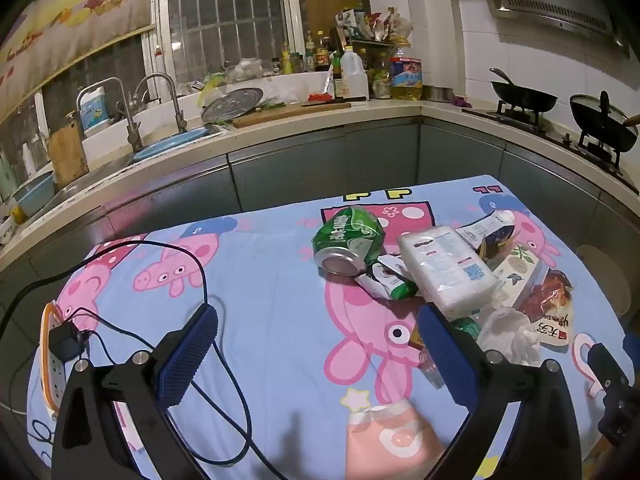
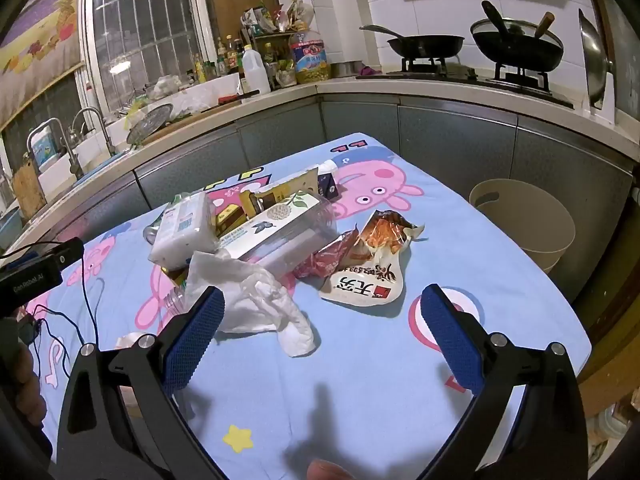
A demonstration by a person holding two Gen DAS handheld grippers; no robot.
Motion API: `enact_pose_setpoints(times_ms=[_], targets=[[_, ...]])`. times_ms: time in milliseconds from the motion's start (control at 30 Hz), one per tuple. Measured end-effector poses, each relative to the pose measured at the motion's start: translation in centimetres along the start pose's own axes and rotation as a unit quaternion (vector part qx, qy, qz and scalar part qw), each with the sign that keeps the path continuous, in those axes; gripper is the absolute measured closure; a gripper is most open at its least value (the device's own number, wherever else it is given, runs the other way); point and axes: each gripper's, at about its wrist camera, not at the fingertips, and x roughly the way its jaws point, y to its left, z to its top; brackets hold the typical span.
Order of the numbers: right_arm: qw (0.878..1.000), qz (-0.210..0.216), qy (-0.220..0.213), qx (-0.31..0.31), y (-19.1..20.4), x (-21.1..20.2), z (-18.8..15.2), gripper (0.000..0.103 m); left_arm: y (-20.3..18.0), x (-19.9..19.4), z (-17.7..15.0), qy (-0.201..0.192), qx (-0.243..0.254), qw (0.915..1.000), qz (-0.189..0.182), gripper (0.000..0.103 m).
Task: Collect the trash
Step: 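Move both grippers toward the pile of trash on the table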
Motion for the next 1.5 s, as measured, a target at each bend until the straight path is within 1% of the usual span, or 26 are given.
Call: enact_pose_setpoints(times_ms=[367,433,500,567,633,733,867,933,1000,1100,1167,1233,1300,1333,1500], targets=[[1.0,0.0,0.005,0.001,0.0,0.1,0.0,0.006,0.0,0.1,0.0,0.004,0.0,1.0,-0.001,0.004],[1.0,-0.001,0.007,0.003,0.0,0.0,0.0,0.006,0.1,0.2,-0.1,0.012,-0.002,0.9999,-0.005,0.004],[1.0,0.005,0.013,0.004,-0.1,0.2,-0.1,0.006,0.4,0.3,-0.2,0.023,-0.009,0.9995,-0.019,0.004],[1.0,0.013,0.028,0.005,-0.1,0.5,-0.3,0.006,0.9,0.7,-0.7,0.033,-0.028,0.9984,-0.038,0.004],[0.999,0.016,0.034,0.006,-0.2,0.3,-0.6,0.006,1.2,0.7,-1.4,0.034,-0.037,0.9982,-0.034,0.004],[0.999,0.012,0.044,0.002,-0.4,0.1,-0.8,0.006,1.7,0.0,-3.1,0.045,-0.034,0.9979,-0.033,0.004],[0.998,0.011,0.057,0.026,-1.5,-0.1,-1.4,0.006,2.1,-0.8,-5.7,0.061,-0.03,0.997,-0.037,0.004],[0.997,0.012,0.062,0.036,-2.0,-0.4,-1.7,0.006,2.4,-1.3,-6.1,0.056,-0.028,0.9978,-0.023,0.004],[0.997,0.014,0.066,0.044,-2.3,-0.4,-1.9,0.006,3.5,-2.2,-6.3,0.04,-0.055,0.9976,-0.015,0.004],[0.996,0.035,0.066,0.053,-2.6,-0.7,-2.2,0.006,5.2,-3.0,-6.4,0.021,-0.096,0.9947,-0.031,0.004],[0.996,0.039,0.069,0.044,-2.4,-0.8,-2.3,0.006,5.7,-2.9,-6.5,0.026,-0.109,0.9928,-0.041,0.004],[0.996,0.041,0.075,0.035,-2.1,-0.6,-2.4,0.006,5.5,-2.7,-6.5,0.035,-0.104,0.9929,-0.045,0.004],[0.995,0.046,0.078,0.029,-1.8,-0.4,-2.4,0.006,5.1,-2.7,-6.5,0.035,-0.098,0.9927,-0.061,0.004],[0.996,0.046,0.076,0.024,-1.6,-0.4,-2.3,0.006,4.9,-2.7,-6.5,0.034,-0.093,0.9932,-0.062,0.004],[0.998,0.042,0.047,0.015,-1.5,-1.3,-1.6,0.006,3.9,-3.3,-5.9,0.015,-0.06,0.996,-0.064,0.004]])
